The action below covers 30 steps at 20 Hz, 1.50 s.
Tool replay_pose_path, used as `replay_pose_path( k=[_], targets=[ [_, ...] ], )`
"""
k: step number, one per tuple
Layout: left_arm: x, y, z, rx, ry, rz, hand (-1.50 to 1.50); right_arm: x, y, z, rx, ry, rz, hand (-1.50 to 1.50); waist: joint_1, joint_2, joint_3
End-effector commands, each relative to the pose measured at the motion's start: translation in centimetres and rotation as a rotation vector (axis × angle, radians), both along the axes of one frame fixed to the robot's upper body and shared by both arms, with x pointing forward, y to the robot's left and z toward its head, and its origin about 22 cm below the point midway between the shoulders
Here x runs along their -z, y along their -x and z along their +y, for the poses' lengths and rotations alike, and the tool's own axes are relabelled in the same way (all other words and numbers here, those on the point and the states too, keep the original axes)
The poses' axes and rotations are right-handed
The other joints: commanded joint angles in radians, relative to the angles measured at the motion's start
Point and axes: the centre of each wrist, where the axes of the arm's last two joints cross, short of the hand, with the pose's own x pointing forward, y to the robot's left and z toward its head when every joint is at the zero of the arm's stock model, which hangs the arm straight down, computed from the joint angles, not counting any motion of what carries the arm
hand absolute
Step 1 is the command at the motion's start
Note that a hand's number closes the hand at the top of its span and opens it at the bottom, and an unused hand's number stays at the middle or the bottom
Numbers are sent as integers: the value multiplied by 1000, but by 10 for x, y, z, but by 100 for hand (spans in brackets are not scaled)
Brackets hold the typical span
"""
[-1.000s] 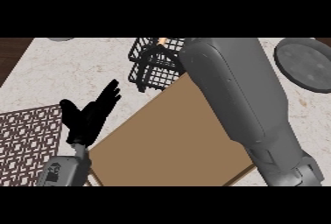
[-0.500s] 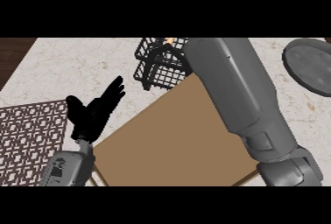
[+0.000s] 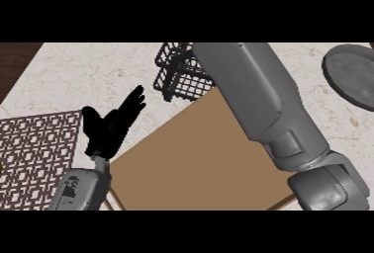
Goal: Pick the bell pepper from the tray and place it in the tiered basket
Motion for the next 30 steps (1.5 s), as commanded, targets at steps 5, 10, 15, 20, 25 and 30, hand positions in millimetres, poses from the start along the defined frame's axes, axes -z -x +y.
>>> replay_pose_path(
  k=[5, 10, 15, 20, 25, 30],
  targets=[
    [-4, -2, 12, -38, 19, 13, 0, -11, -6, 8, 186, -166, -148, -150, -40, -14, 0],
    [15, 12, 42, -105, -1, 32, 0, 4, -10, -5, 265, -216, -76, -150, -95, -33, 1],
    [5, 17, 50, -159, 5, 54, 0, 16, 8, -21, 182, -188, -7, -150, -155, -61, 3],
    [25, 37, 63, -185, -3, 90, 0, 21, 27, -47, 89, -149, 65, -150, -191, -76, 4],
    [20, 38, 63, -237, 3, 88, 0, 22, 53, -76, 29, -139, 88, -150, -222, -85, 6],
    [16, 37, 73, -248, -2, 77, 0, 11, 89, -113, 9, -126, 80, -150, -252, -89, 6]
  ],
)
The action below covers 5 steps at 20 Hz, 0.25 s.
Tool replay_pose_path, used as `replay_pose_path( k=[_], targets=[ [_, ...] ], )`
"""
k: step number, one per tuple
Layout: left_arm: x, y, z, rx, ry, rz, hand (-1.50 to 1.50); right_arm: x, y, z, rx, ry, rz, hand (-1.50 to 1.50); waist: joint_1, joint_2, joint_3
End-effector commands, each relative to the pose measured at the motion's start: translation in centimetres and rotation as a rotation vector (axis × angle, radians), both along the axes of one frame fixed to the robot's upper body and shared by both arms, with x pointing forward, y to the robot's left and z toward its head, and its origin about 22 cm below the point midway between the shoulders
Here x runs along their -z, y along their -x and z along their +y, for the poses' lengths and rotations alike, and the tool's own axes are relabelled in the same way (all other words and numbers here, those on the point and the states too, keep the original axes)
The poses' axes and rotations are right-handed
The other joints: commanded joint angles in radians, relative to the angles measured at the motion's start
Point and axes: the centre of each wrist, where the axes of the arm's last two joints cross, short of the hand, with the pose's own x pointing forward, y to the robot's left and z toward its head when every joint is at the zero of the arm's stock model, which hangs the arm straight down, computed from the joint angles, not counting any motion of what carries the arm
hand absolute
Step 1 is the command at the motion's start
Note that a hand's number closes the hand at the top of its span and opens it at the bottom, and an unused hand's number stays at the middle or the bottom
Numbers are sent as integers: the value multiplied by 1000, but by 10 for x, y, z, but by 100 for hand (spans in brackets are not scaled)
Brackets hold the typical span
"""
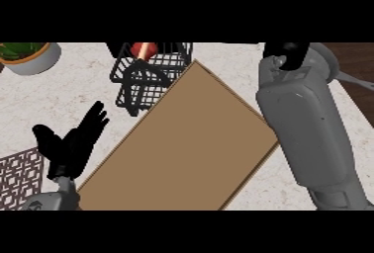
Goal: Pick the bell pepper from the tray and place it in the tiered basket
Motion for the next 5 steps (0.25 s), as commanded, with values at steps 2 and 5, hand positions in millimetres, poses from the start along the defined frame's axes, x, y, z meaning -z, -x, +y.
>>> replay_pose_path(
  k=[2, 5],
  targets=[
    [1, 4, 5, -18, -5, 15, 0, -5, 43, -40, -37, 34, 25, -150, -27, -3, 0],
    [9, 14, 10, -15, 6, 7, 0, -10, 75, -65, -41, 36, 5, -150, -21, 1, -1]
  ],
)
